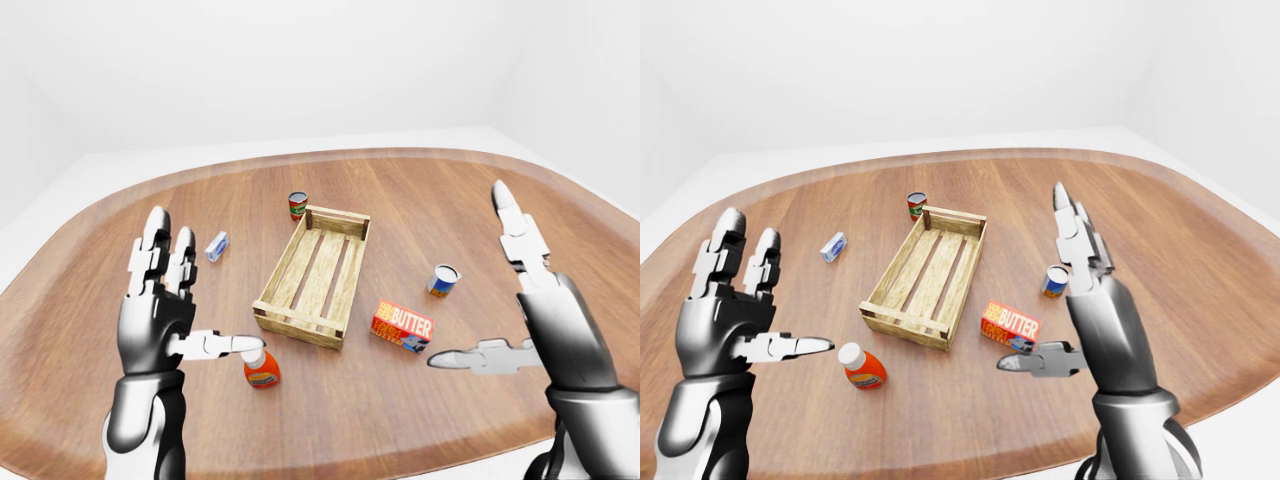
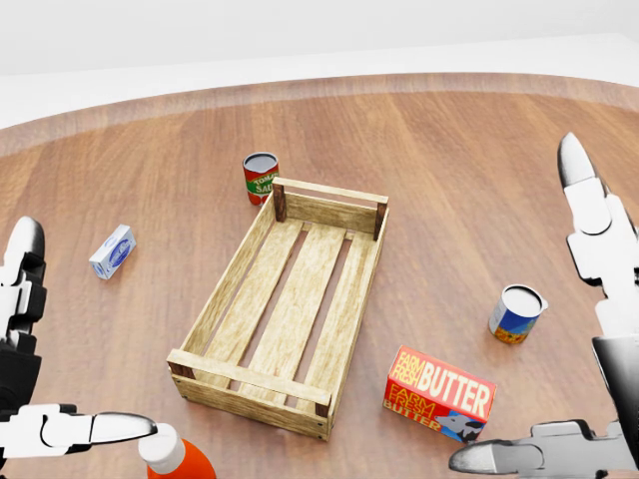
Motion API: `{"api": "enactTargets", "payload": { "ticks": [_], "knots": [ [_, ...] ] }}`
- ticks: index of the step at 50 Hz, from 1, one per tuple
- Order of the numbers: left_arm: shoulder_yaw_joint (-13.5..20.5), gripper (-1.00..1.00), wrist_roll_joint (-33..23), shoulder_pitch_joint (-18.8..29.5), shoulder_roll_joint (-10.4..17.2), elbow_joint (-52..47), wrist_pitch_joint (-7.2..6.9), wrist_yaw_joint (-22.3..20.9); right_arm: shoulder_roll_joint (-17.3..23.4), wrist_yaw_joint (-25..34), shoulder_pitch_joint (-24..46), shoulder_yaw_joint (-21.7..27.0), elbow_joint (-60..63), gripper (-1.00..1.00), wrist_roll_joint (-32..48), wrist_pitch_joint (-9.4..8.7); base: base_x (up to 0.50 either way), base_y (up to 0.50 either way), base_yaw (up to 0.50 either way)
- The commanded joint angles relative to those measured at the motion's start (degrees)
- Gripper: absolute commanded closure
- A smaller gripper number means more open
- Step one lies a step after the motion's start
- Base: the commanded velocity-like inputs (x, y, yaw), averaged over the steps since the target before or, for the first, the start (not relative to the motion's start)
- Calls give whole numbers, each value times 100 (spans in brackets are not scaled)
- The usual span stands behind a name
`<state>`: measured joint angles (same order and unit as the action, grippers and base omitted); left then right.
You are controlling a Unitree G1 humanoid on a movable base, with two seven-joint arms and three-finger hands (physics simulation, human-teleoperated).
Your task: Pick up the butter and put it in the tray.
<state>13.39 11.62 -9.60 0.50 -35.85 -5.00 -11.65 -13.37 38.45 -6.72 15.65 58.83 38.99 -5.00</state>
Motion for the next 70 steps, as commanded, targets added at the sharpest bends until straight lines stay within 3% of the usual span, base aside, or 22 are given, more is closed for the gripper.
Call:
{"api": "enactTargets", "payload": {
  "ticks": [1,3,5,13,41,70],
  "knots": [
    [47,-100,55,85,40,35,0,54,416,155,604,134,117,-100,1492,0,0,0,0],
    [38,-100,47,92,38,71,0,51,1022,155,490,-148,-111,-100,1238,0,0,0,0],
    [32,-100,41,109,45,90,0,62,1359,155,423,-317,-364,-100,1090,0,0,0,0],
    [63,-100,74,105,53,74,0,61,1861,155,434,-748,-880,-100,1062,0,0,0,0],
    [110,-100,106,126,67,50,0,80,2011,155,417,-402,-2243,-100,543,0,0,0,0],
    [65,-100,63,115,58,81,0,93,2405,-579,674,-85,-4115,-100,-519,0,0,0,0]
  ]
}}
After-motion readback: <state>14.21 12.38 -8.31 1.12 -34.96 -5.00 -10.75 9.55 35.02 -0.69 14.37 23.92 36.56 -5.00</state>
